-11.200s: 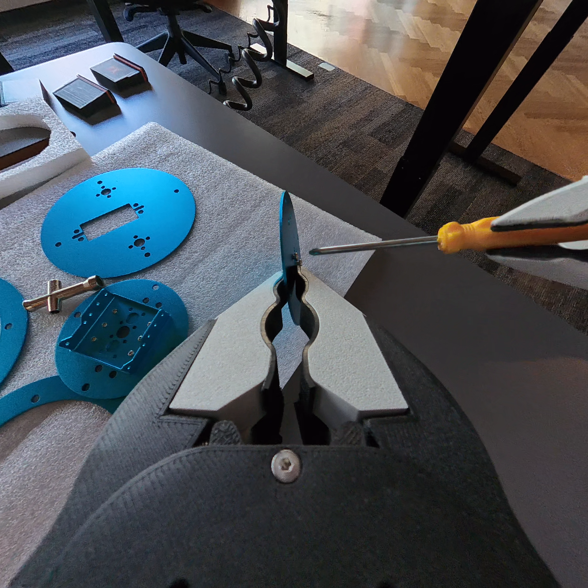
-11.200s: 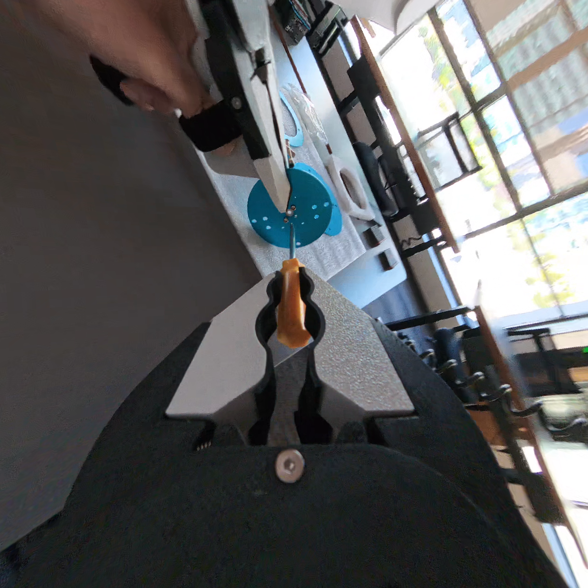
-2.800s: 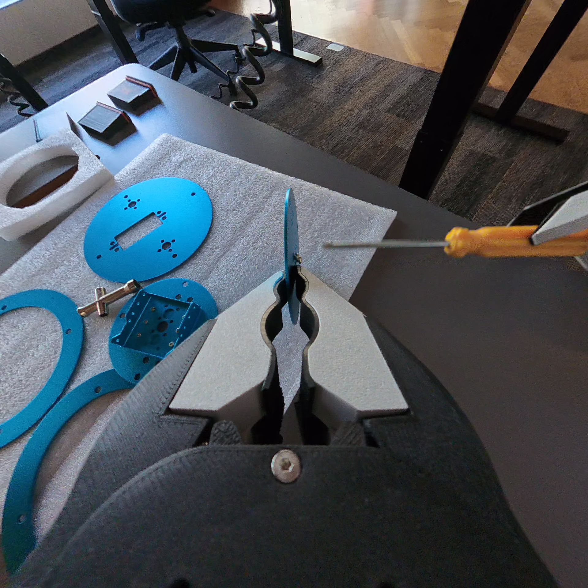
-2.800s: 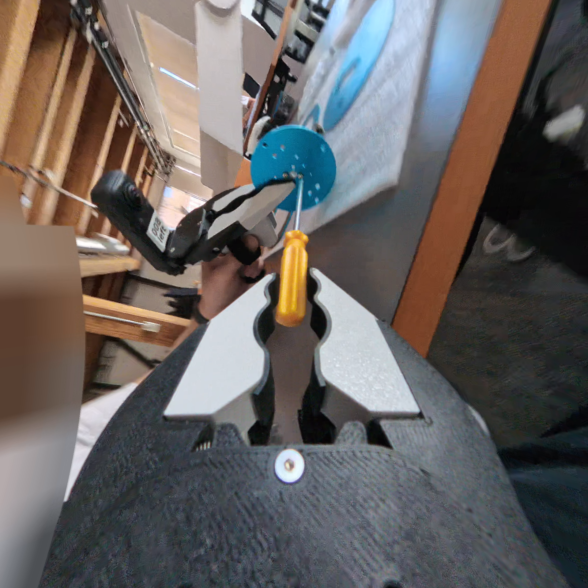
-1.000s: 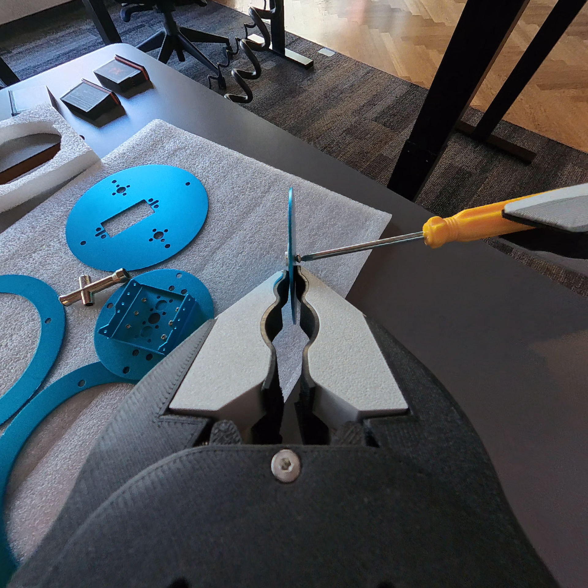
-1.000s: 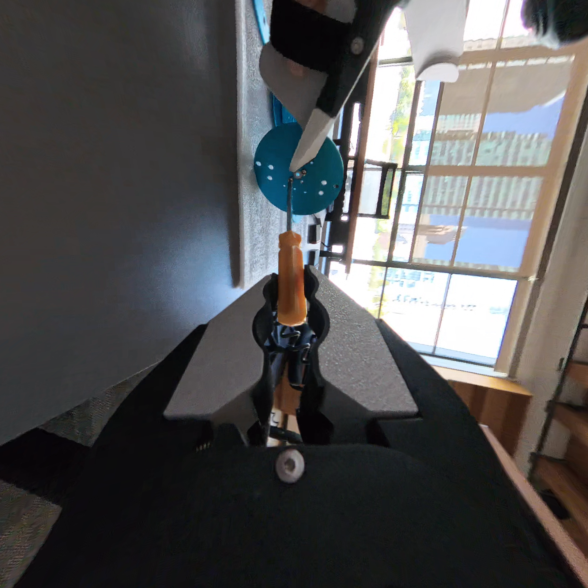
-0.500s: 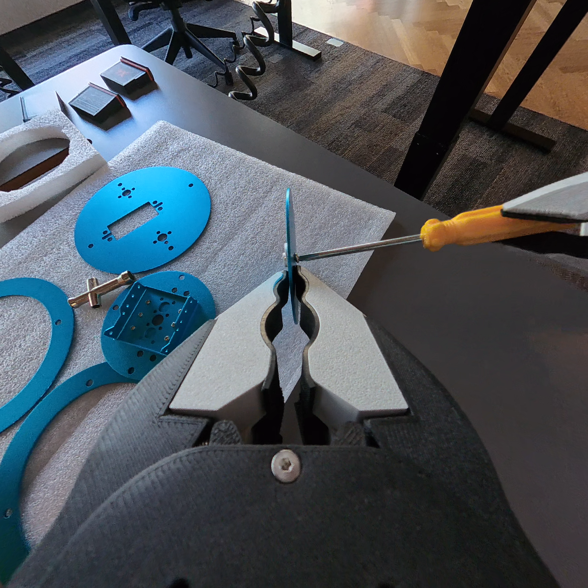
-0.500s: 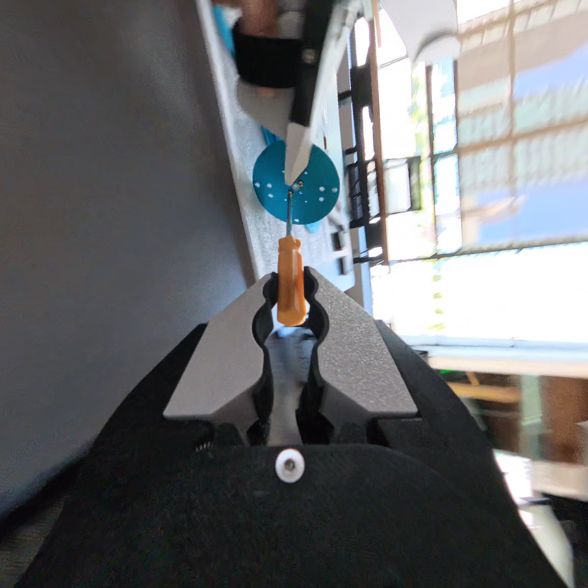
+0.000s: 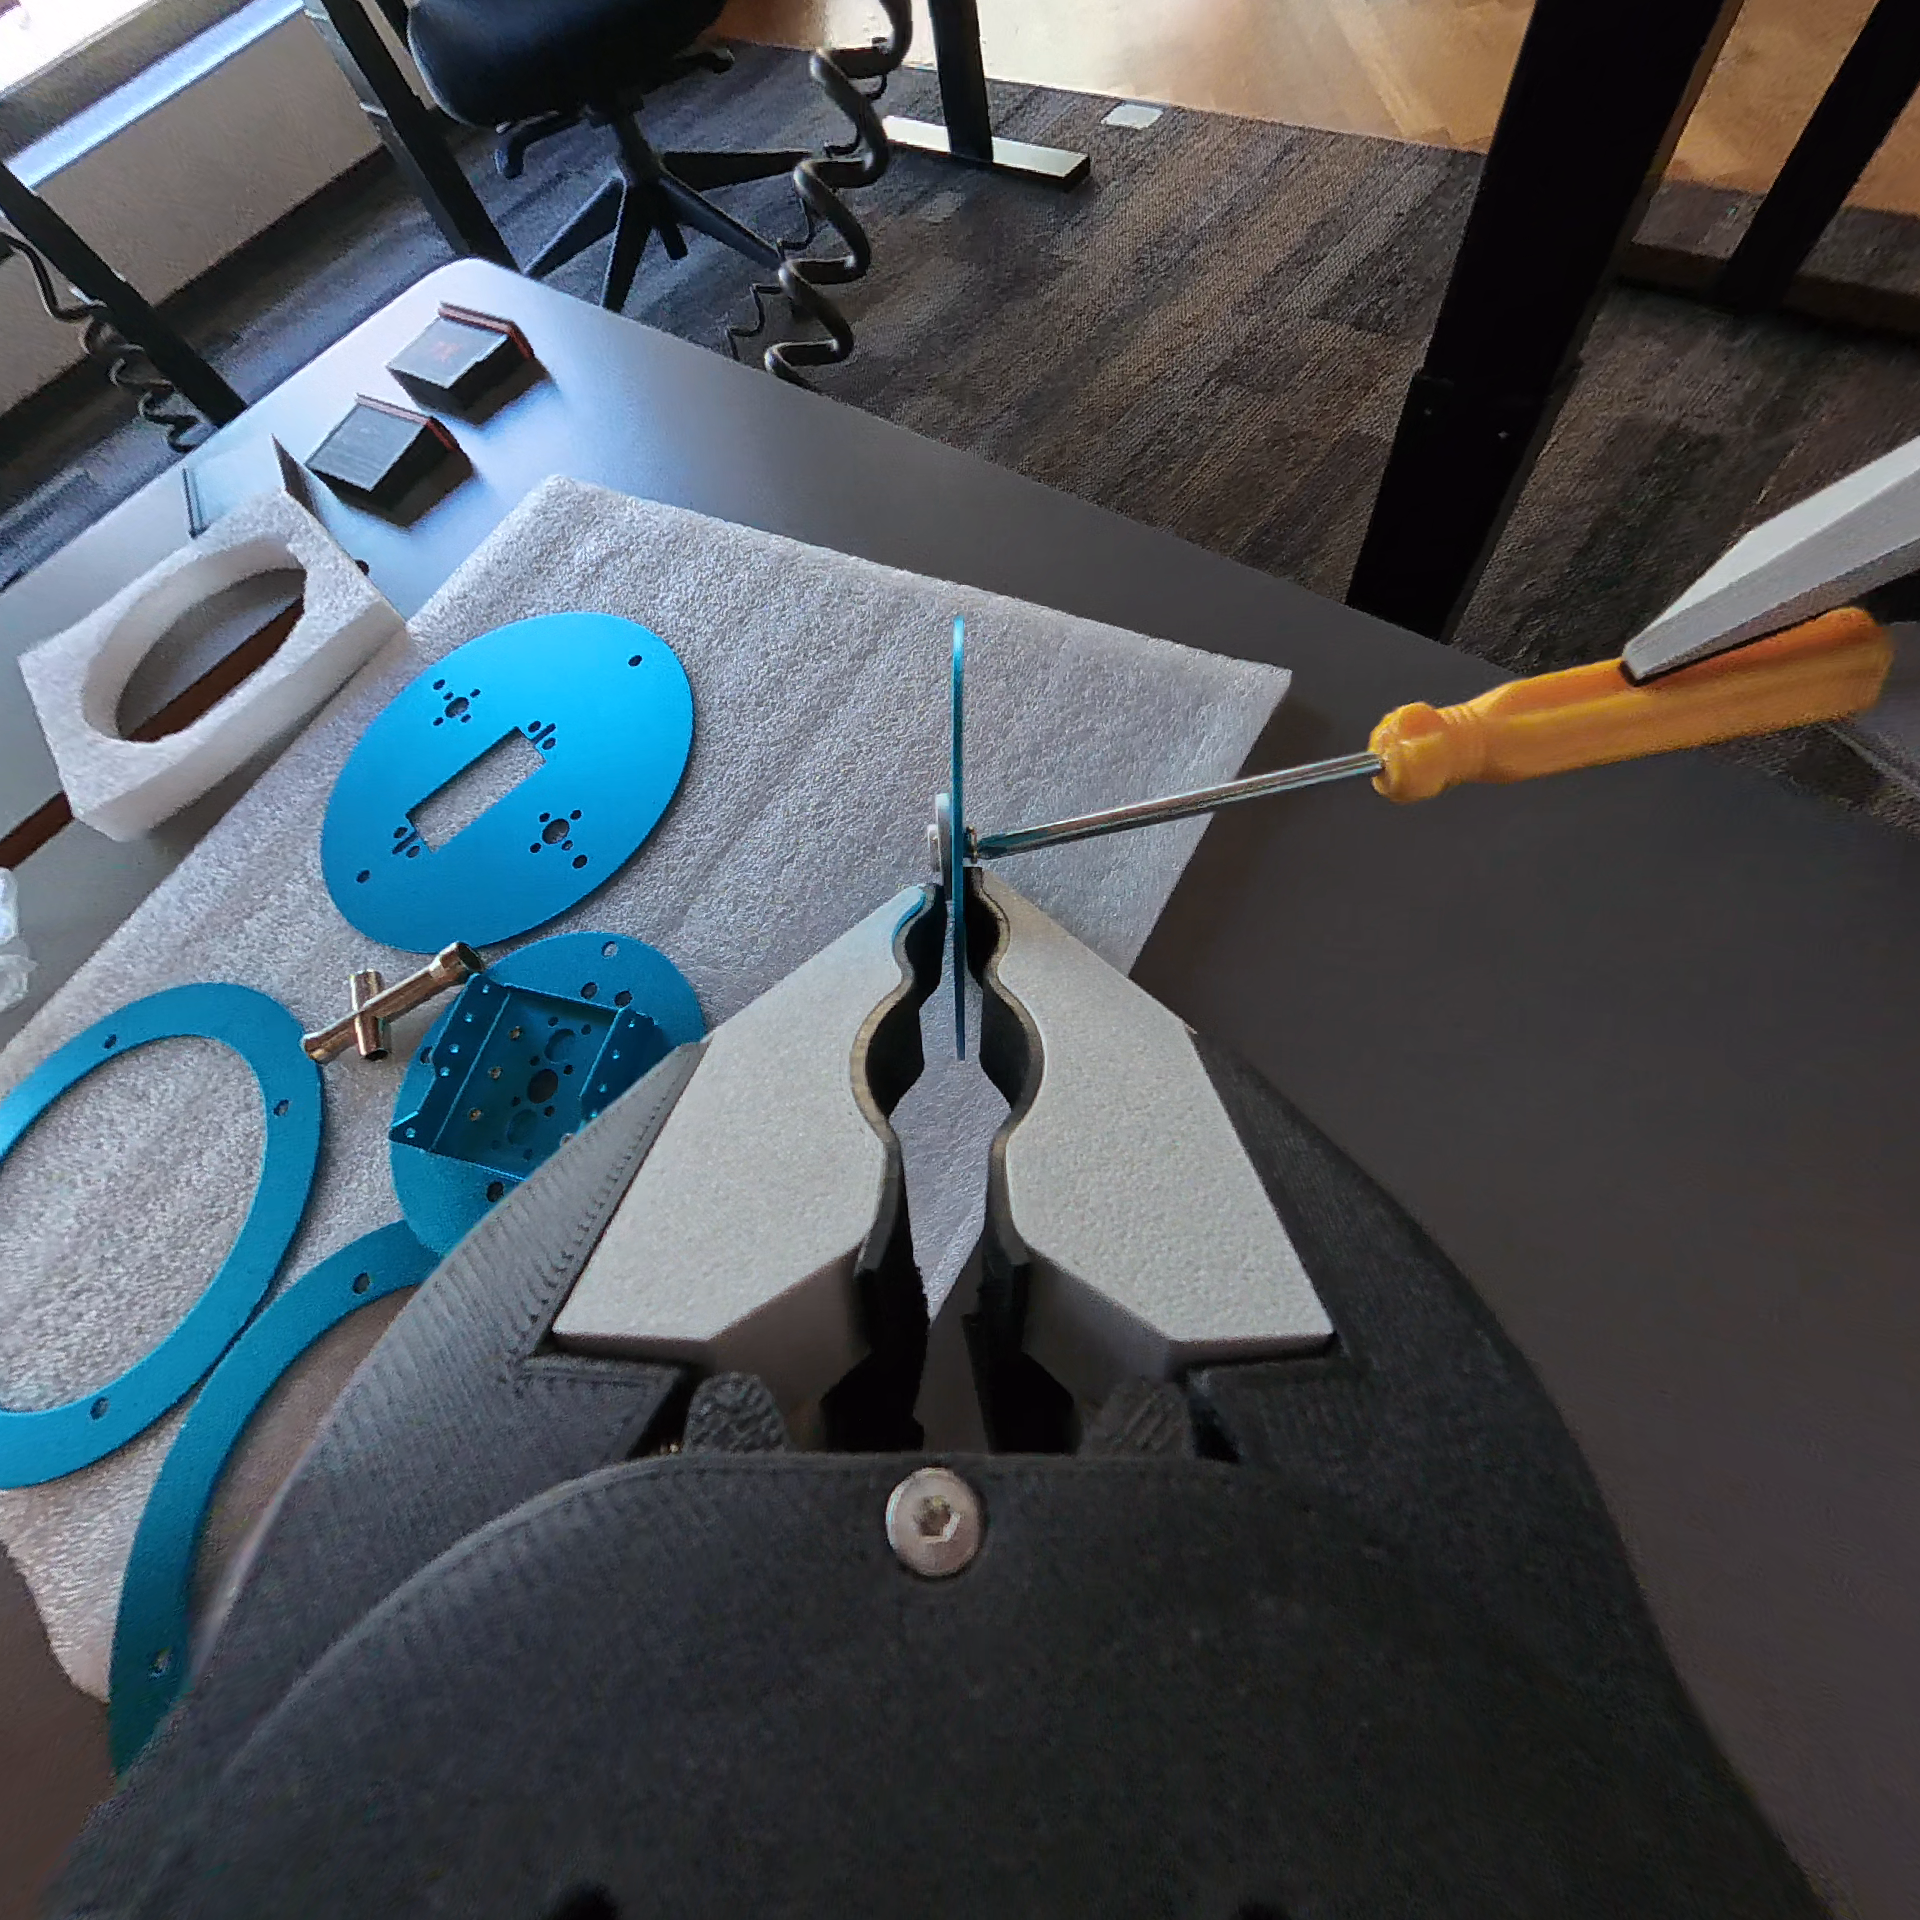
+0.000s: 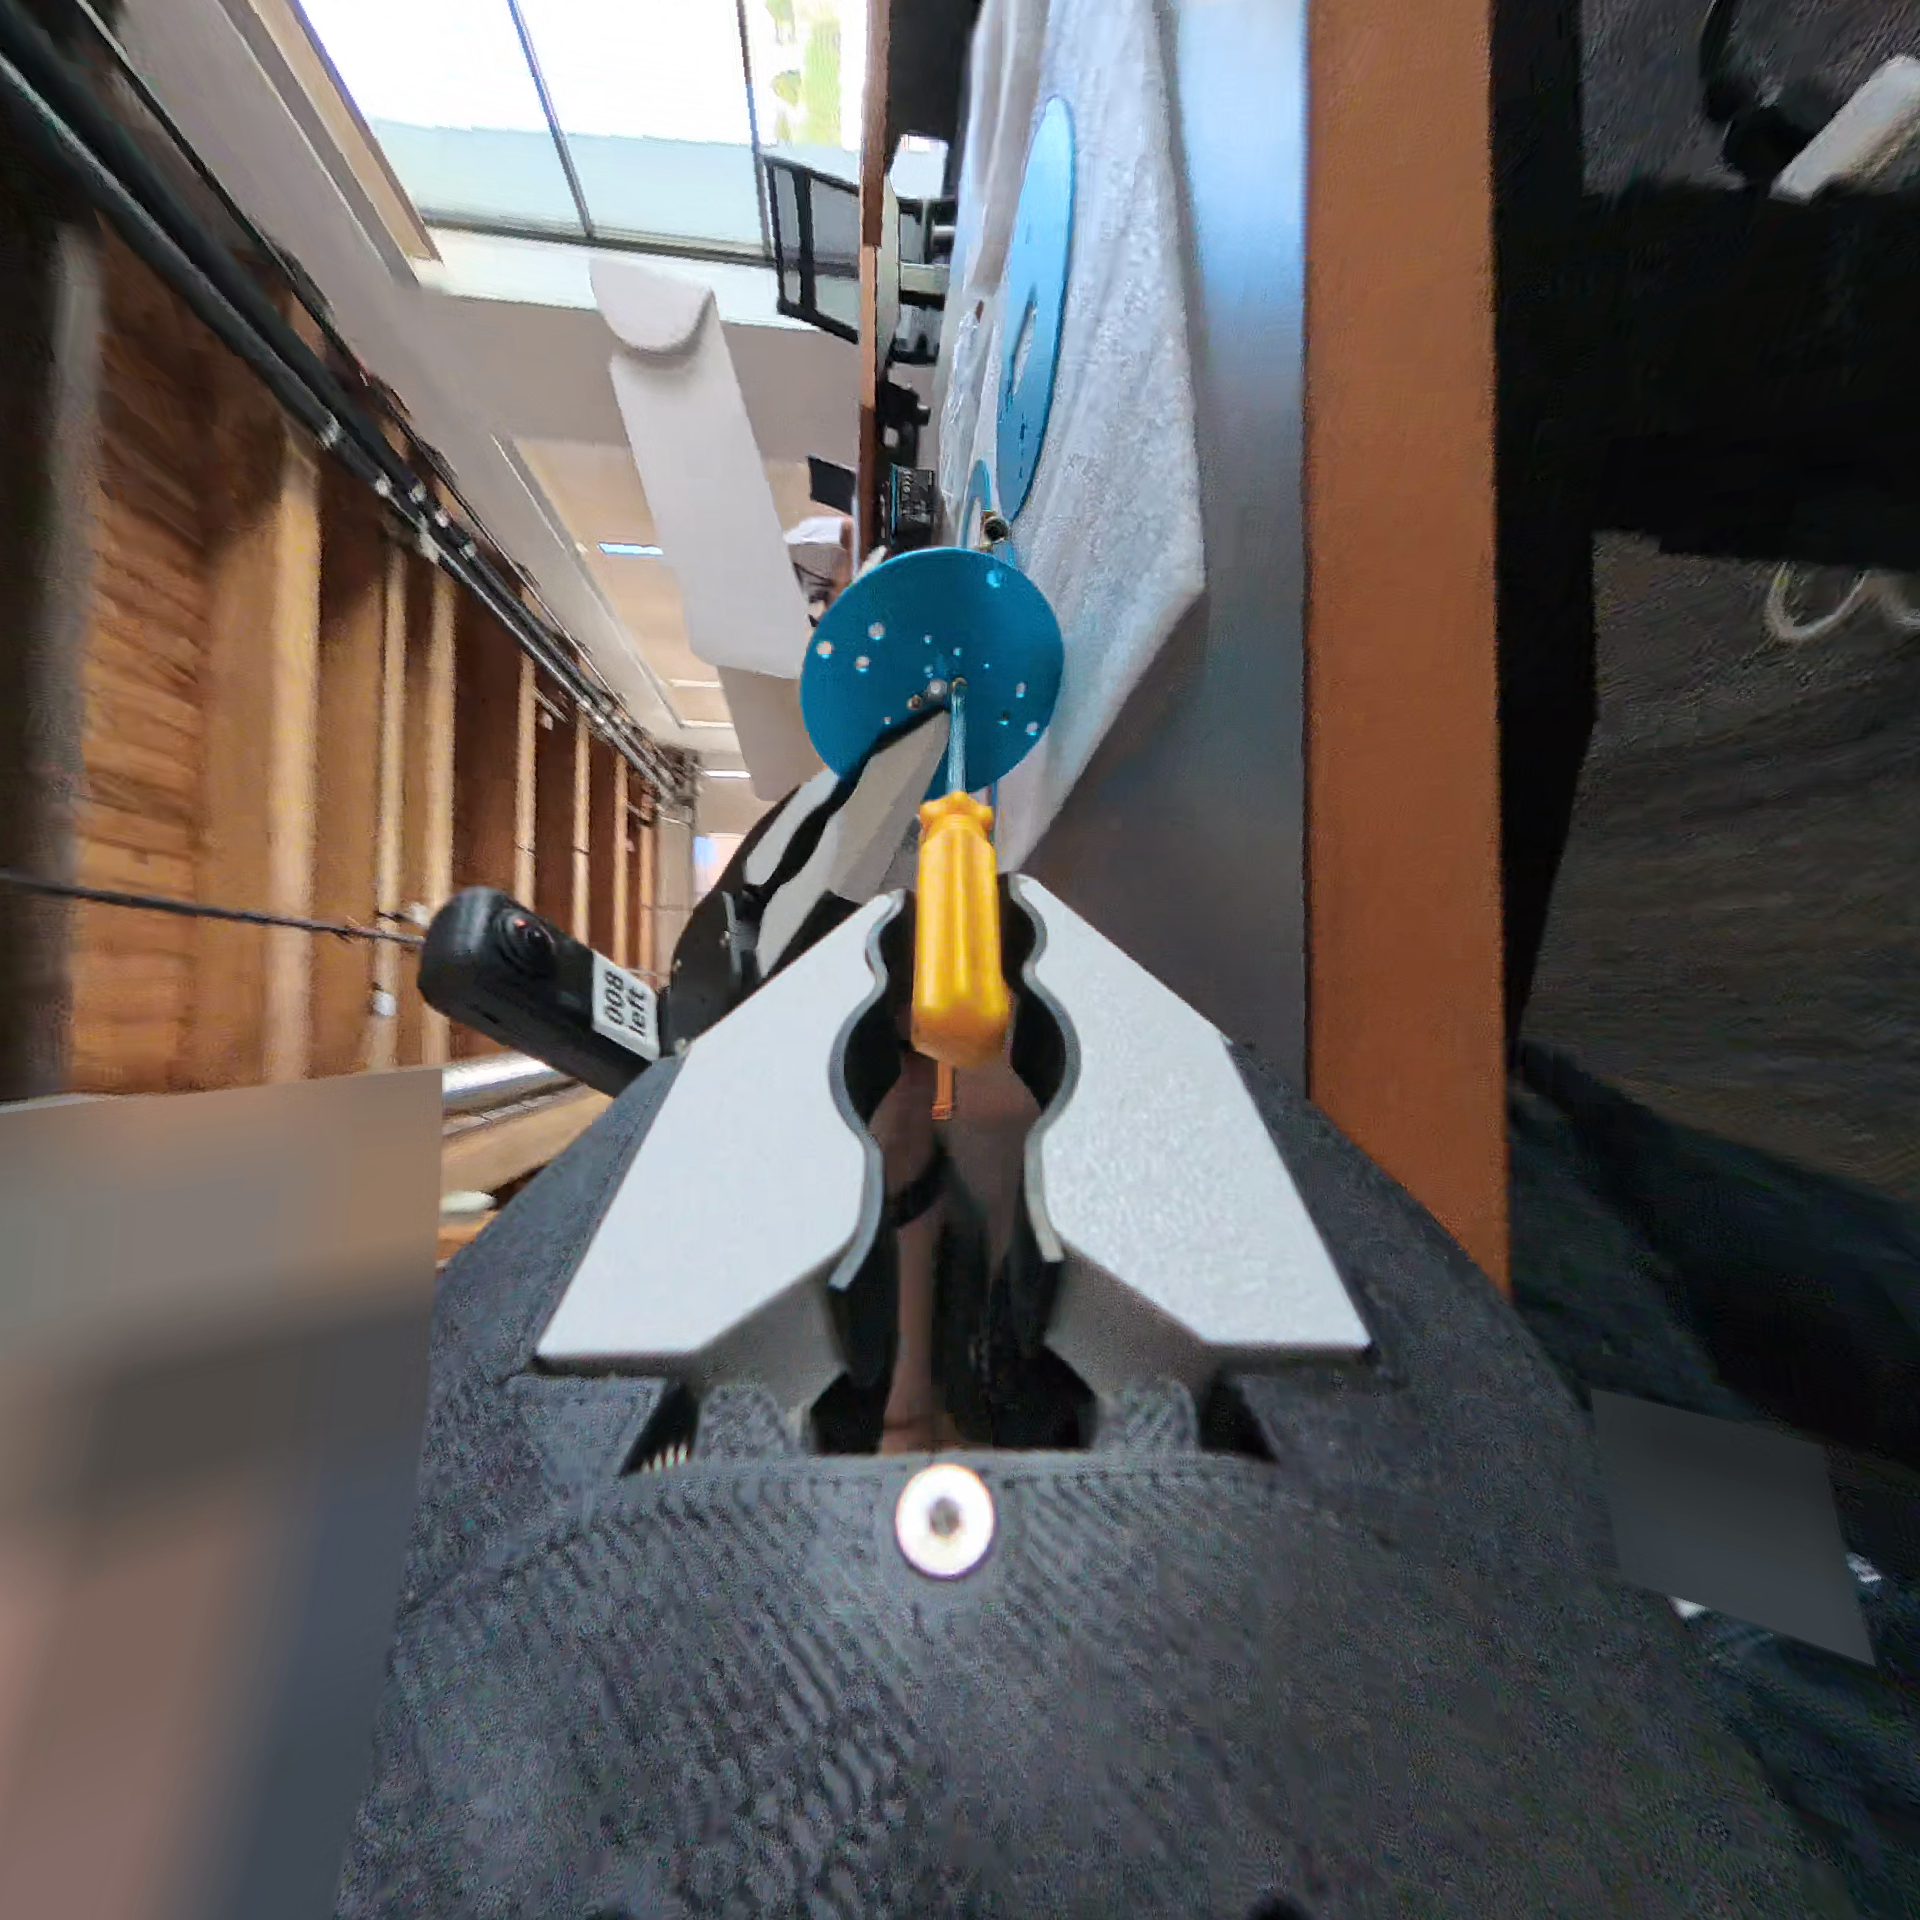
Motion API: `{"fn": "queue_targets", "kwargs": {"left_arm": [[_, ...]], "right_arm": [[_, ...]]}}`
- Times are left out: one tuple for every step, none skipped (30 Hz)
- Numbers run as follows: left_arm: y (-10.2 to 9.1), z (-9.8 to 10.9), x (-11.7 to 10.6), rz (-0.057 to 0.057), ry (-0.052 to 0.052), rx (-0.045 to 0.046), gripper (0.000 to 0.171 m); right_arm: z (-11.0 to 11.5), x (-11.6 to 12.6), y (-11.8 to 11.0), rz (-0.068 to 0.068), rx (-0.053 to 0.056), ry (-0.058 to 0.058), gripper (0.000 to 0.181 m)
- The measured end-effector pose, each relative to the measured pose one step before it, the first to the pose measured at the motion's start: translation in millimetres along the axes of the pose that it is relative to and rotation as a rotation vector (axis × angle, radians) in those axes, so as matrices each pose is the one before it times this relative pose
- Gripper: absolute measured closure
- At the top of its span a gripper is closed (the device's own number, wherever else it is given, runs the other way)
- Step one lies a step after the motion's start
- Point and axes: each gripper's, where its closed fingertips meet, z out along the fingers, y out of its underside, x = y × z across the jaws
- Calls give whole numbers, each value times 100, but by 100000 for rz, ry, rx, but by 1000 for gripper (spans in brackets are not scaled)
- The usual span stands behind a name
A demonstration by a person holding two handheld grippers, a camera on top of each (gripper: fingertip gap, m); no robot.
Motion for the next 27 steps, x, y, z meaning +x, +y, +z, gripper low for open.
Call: {"fn": "queue_targets", "kwargs": {"left_arm": [[-20,15,69,1310,-376,73,169],[-7,16,88,814,67,108,169],[-11,11,105,502,297,152,169],[-19,20,66,580,28,160,169],[-23,19,52,910,-205,207,169],[-11,18,54,876,-295,173,169],[-16,18,18,841,-422,137,169],[-14,15,-3,848,-506,19,169],[8,14,-126,679,-1043,-159,169],[61,15,-352,587,-1841,-461,169],[46,7,-242,75,-333,-215,170],[43,25,-124,-2221,916,211,169],[7,7,-24,-3129,1758,410,170],[5,11,1,-2564,1924,324,170],[24,-6,-54,-2058,1415,220,170],[37,1,-128,-1878,809,265,170],[17,-1,-111,-1550,629,517,170],[15,4,-72,-1142,605,688,169],[-2,2,-10,-713,684,590,170],[-15,5,33,-583,690,497,170],[-51,22,53,-649,601,596,169],[-48,40,29,-400,244,752,169],[-56,42,-1,157,-164,749,169],[-39,34,11,749,-243,660,169],[-36,27,40,966,-156,617,169],[-30,24,27,706,-177,486,169],[-41,24,34,469,39,414,169]], "right_arm": [[-68,182,359,5641,-395,-1853,166],[-40,196,383,4298,-1235,-1680,166],[-110,224,80,2354,539,-986,166],[-87,132,59,497,-38,-588,166],[-59,32,45,-1761,-566,-11,166],[-58,-25,-24,-4382,-330,990,166],[-57,-94,-84,-5426,-278,1529,166],[-23,-129,-79,-5056,-539,1512,166],[-8,-81,-87,-5306,-792,1626,166],[-57,-17,-96,-5115,-899,1954,166],[-106,76,-99,-5762,-950,2601,166],[-93,164,-50,-8133,-2355,3164,166],[-77,-26,-22,-9628,-2830,2040,166],[-78,-434,-170,-10989,-1688,51,167],[-119,-576,-453,-13626,-12,-62,167],[-160,-394,-581,-15622,479,2087,167],[-117,-345,-520,-17078,-640,3231,167],[-61,-508,-496,-19157,-1047,2645,167],[-66,-293,-495,-18597,-904,4212,167],[-19,174,-291,-15290,-2313,6133,167],[61,247,-27,-13141,-3381,5173,167],[86,318,140,-9500,-3059,4522,167],[64,180,91,-4326,-1428,2403,167],[48,-90,81,-1388,-426,-371,167],[12,32,192,-361,-389,-52,167],[-7,232,303,-238,-680,945,167],[15,244,383,-839,-1086,517,167]]}}
